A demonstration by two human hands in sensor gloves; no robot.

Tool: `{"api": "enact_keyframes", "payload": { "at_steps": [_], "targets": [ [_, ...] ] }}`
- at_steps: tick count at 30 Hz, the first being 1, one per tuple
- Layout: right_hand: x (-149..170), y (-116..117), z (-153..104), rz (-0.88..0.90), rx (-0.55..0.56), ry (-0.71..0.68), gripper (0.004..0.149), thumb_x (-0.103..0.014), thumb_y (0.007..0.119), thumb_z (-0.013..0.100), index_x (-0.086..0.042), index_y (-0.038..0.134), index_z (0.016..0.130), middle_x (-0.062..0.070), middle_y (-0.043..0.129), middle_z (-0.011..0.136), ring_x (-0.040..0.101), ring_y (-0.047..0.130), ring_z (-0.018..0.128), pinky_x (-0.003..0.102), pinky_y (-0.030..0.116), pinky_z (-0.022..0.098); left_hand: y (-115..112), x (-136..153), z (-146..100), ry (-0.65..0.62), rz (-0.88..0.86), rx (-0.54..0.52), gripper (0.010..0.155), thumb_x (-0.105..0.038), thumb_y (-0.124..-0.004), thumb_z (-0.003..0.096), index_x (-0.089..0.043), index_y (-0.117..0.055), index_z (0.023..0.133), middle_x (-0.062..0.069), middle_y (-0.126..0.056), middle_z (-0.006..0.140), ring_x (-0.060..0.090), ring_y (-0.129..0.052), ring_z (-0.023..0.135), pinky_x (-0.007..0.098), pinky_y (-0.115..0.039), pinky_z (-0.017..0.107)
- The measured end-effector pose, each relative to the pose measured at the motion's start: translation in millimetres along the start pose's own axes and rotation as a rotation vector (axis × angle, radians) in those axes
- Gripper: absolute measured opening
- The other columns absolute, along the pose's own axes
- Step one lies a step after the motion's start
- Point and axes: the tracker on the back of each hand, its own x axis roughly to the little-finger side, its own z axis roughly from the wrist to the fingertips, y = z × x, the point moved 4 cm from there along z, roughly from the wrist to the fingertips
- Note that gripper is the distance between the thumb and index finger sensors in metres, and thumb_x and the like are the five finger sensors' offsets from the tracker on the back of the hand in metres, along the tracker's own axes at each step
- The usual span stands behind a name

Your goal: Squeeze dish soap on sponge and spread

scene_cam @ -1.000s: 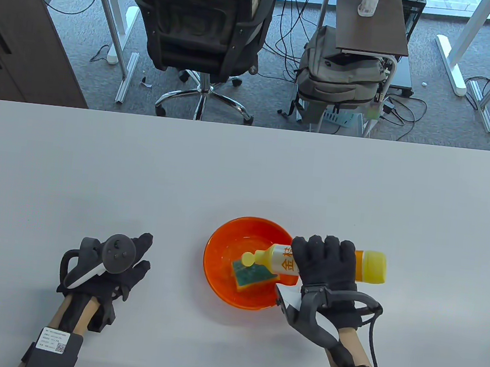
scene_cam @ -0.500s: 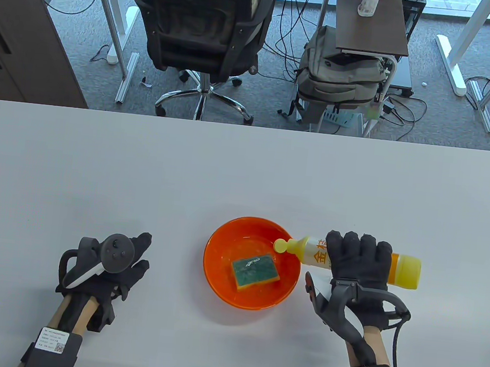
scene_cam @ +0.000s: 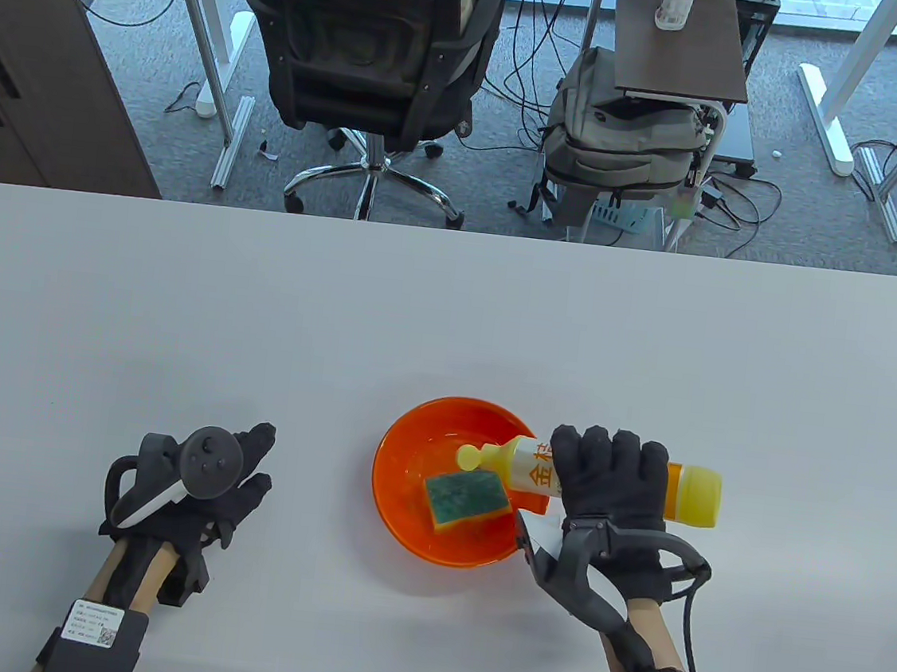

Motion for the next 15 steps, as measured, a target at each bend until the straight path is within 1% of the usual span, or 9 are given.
{"api": "enact_keyframes", "payload": {
  "at_steps": [7,11,15],
  "targets": [
    [-25.8,-7.4,-4.1,0.086,-0.008,-0.069,0.084,-0.046,0.104,0.023,-0.04,0.066,0.098,-0.008,0.076,0.097,0.025,0.081,0.09,0.055,0.06,0.074,8.0,2.8,-1.6,-0.004,-0.04,-0.029,0.067,-0.056,-0.067,0.042,-0.039,-0.057,0.106,-0.009,-0.076,0.109,0.022,-0.079,0.106,0.059,-0.061,0.08],
    [-32.1,-9.2,-5.4,0.141,-0.019,-0.089,0.084,-0.048,0.103,0.023,-0.04,0.065,0.098,-0.008,0.075,0.098,0.025,0.081,0.09,0.055,0.06,0.075,10.9,-0.8,-2.6,-0.026,-0.083,-0.039,0.067,-0.056,-0.067,0.0422,-0.039,-0.056,0.106,-0.01,-0.075,0.11,0.022,-0.078,0.107,0.059,-0.061,0.08],
    [-32.5,-5.3,-5.5,0.189,-0.026,-0.096,0.085,-0.05,0.1,0.024,-0.039,0.062,0.099,-0.008,0.074,0.098,0.024,0.081,0.09,0.055,0.061,0.075,24.8,-12.6,-7.3,-0.071,-0.124,-0.09,0.067,-0.056,-0.067,0.0423,-0.039,-0.055,0.106,-0.01,-0.074,0.11,0.022,-0.077,0.108,0.059,-0.061,0.08]
  ]
}}
